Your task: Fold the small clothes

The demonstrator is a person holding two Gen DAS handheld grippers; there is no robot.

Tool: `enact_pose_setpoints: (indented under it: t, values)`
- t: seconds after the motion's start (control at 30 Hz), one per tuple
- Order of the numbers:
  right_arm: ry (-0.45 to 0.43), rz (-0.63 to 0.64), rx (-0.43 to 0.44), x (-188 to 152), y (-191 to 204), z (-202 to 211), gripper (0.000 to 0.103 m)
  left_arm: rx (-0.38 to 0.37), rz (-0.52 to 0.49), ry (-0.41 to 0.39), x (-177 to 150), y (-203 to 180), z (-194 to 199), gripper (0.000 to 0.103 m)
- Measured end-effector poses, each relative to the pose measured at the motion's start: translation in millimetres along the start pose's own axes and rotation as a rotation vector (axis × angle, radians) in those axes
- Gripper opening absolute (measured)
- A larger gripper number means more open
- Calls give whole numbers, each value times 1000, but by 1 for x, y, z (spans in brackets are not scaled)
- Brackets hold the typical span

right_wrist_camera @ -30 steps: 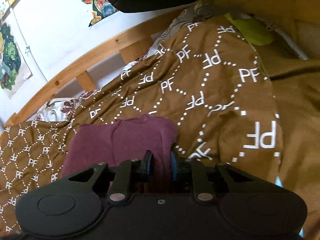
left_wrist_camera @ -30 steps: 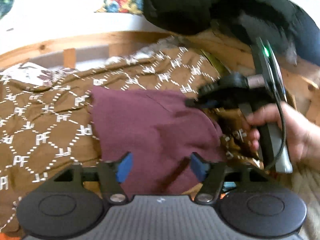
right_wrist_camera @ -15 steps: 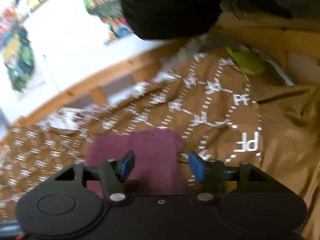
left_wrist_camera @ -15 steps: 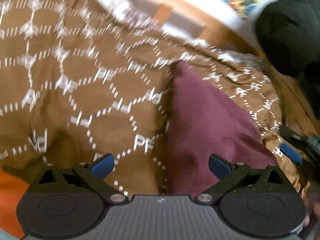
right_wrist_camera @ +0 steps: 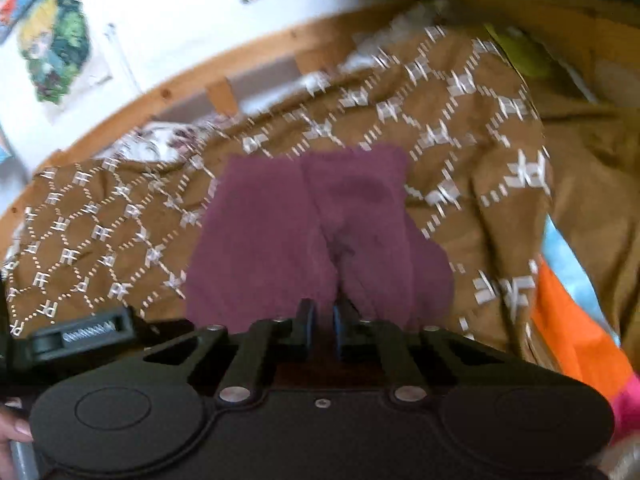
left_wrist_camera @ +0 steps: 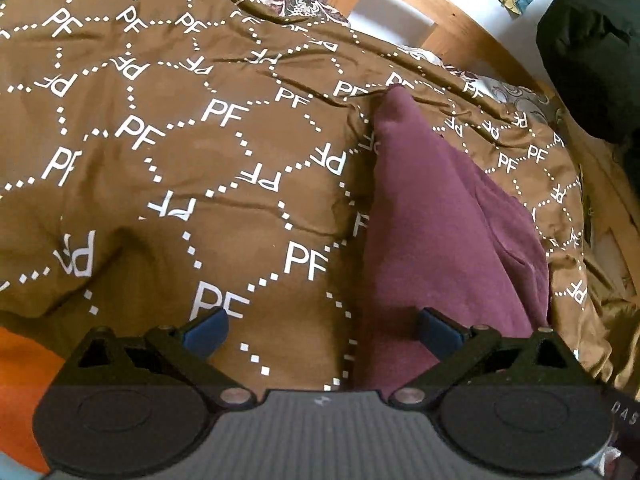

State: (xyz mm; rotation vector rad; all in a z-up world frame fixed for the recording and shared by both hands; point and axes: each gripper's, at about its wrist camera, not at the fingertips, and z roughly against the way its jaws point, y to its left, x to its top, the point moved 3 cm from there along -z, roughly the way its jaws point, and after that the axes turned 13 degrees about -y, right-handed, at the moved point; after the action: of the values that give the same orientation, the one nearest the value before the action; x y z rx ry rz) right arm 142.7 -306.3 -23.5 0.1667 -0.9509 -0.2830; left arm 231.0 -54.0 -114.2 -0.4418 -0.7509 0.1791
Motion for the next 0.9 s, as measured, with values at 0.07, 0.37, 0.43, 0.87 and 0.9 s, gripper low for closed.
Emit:
enact_pose_setpoints:
  t: [0.07, 0.37, 0.43, 0.87, 0.9]
  values:
    - [21, -21, -22, -5, -4, 4, 7, -7, 18, -24, 3, 1, 4, 102]
    - [88, -79, -49, -17, -14, 9, 6, -50, -9, -27, -1, -7, -1, 102]
    - [73, -96, -29, -15, -14, 10, 7, -31, -46, 0, -7, -11, -8, 102]
    - [-56, -122, -23, 28, -34, -6, 63, -14, -107, -12, -14, -14, -15, 102]
    - [-62, -89, -23, 33, -34, -13, 66, -14, -111, -14, -14, -14, -15, 102]
